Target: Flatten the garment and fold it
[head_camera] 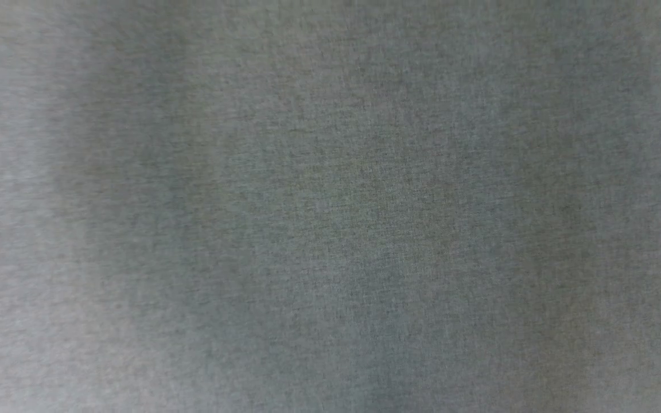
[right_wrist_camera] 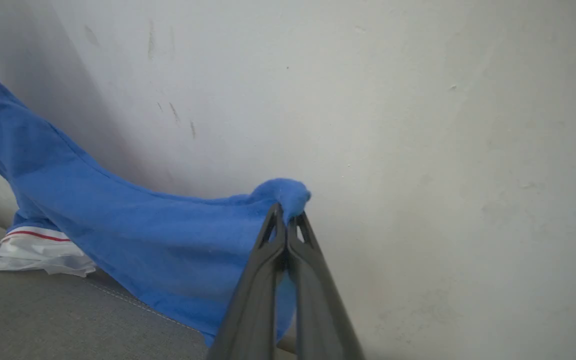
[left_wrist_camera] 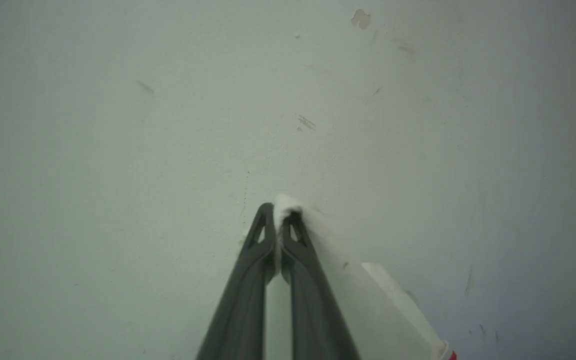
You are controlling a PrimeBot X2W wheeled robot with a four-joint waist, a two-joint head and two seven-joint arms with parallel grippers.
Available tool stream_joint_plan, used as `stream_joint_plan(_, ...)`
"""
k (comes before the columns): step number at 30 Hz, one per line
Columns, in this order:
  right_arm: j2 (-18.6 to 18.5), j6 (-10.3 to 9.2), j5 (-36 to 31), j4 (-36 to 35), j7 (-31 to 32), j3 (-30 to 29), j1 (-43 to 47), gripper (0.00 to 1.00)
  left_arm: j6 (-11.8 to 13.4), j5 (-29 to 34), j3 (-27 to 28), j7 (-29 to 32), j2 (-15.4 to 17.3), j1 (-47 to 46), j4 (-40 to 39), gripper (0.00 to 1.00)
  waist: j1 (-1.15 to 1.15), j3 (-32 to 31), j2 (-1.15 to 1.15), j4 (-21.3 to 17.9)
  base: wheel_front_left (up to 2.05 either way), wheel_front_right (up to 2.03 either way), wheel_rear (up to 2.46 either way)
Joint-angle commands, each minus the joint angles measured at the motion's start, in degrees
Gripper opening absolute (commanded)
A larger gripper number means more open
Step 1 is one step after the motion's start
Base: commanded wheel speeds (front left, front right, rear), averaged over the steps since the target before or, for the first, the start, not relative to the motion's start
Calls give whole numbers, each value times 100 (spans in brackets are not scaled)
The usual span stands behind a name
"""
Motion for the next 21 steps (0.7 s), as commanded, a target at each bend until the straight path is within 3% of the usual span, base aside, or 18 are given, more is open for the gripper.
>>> stream_joint_plan(1, -244, -5, 259, -392, 7, 75, 421, 0, 35, -163, 52, 81, 8, 495, -420, 0, 0, -468, 0, 98, 0, 0, 0)
stream_joint_plan(5, -709, -5, 739, -1292, 153, -20, 1525, 0, 285, -392, 143, 395, 104, 1817, -1576, 0, 0, -936, 0, 171, 0, 0, 0)
stream_joint_plan(10, -1012, -5, 976, -2144, 404, -611, 3157, 0, 763, -540, 252, 822, 300, 3829, -3072, 0, 0, -1514, 0, 245, 0, 0, 0)
stream_joint_plan(16, -769, -5, 903, -2886, 626, -1538, 4921, 0, 1381, -453, 315, 1122, 513, 6206, -4303, 0, 0, -2062, 0, 299, 0, 0, 0)
stream_joint_plan(21, -371, -5, 888, -3289, 846, -2009, 6335, 0, 1587, -785, 216, 1206, 466, 8054, -4679, 0, 0, -2467, 0, 367, 0, 0, 0)
